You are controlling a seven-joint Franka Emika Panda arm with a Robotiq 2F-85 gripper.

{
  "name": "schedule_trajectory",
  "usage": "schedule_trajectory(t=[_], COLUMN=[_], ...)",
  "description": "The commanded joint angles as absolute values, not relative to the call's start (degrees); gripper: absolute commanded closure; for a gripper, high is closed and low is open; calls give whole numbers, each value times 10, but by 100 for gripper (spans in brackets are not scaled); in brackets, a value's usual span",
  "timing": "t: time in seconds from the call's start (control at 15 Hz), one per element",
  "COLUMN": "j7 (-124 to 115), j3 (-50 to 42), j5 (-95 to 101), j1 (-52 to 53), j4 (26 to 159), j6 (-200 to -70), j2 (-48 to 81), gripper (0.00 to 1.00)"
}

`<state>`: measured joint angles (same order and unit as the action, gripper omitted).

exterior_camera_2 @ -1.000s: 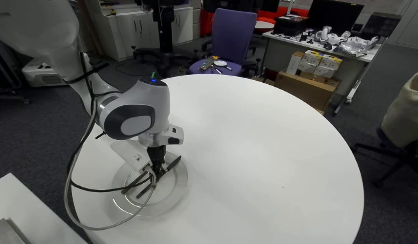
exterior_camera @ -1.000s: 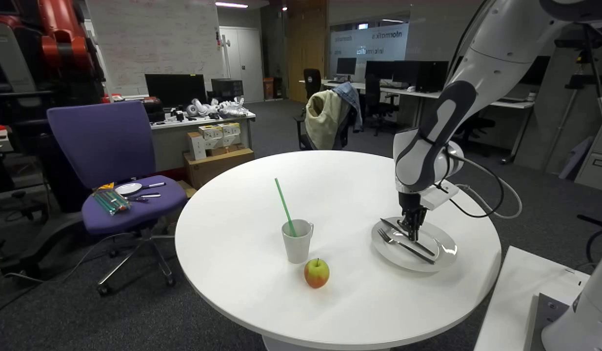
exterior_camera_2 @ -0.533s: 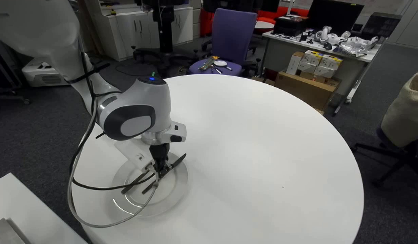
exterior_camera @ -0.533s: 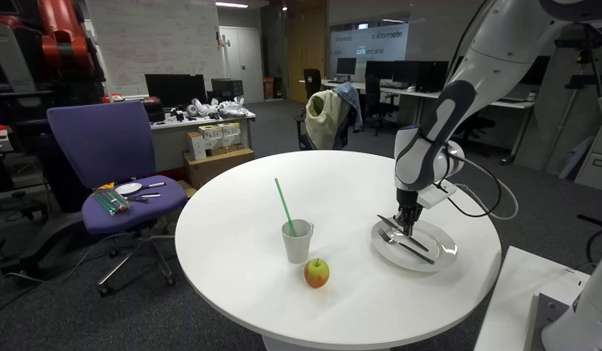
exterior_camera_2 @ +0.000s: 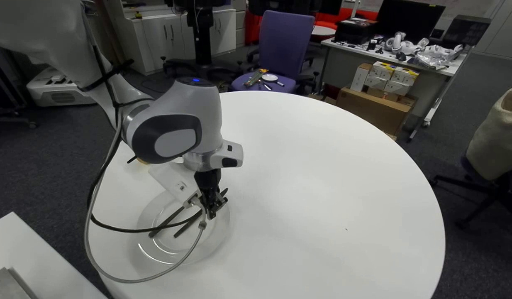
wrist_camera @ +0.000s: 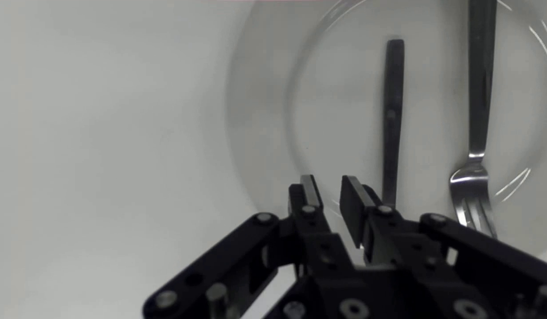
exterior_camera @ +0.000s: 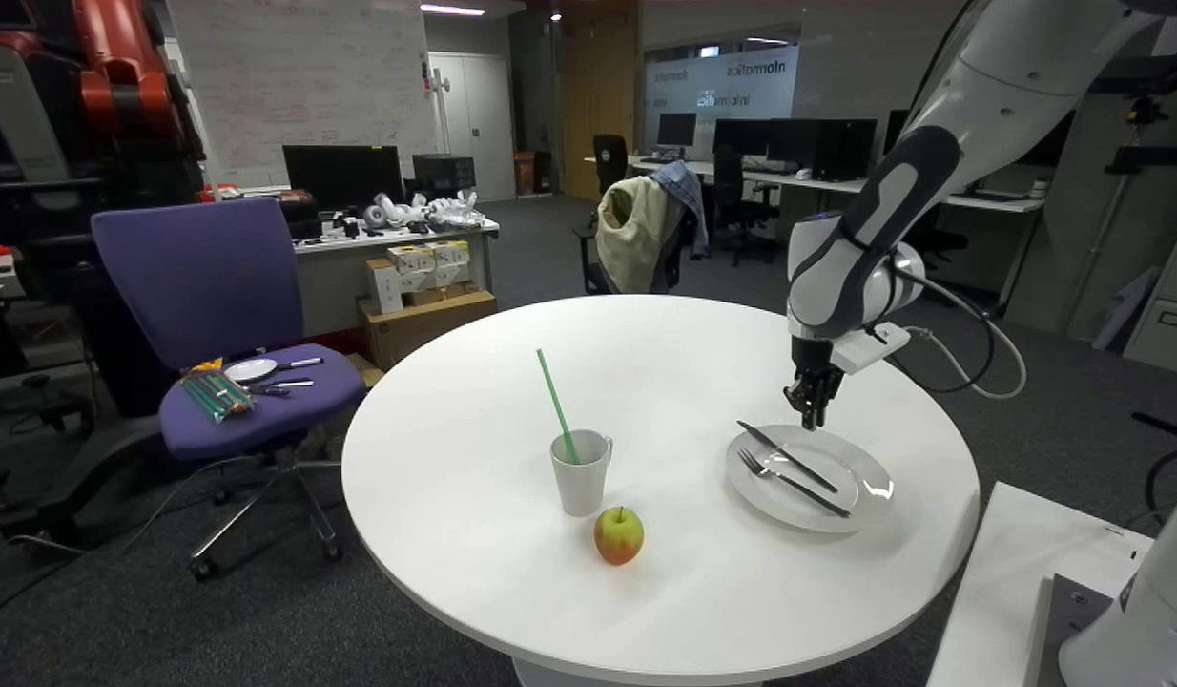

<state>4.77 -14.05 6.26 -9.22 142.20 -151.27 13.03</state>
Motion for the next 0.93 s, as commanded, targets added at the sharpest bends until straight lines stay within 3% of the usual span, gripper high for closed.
schedule_trajectory(t=[0.0, 0.4, 0.87], j7=[45, 78, 83], j3=[-148, -133, -108], j5=[89, 65, 37], j1=[-101, -108, -104], j4=[1428, 1437, 1427], j6=[-1472, -1448, -1442], j2=[77, 69, 107], gripper=[45, 1, 0])
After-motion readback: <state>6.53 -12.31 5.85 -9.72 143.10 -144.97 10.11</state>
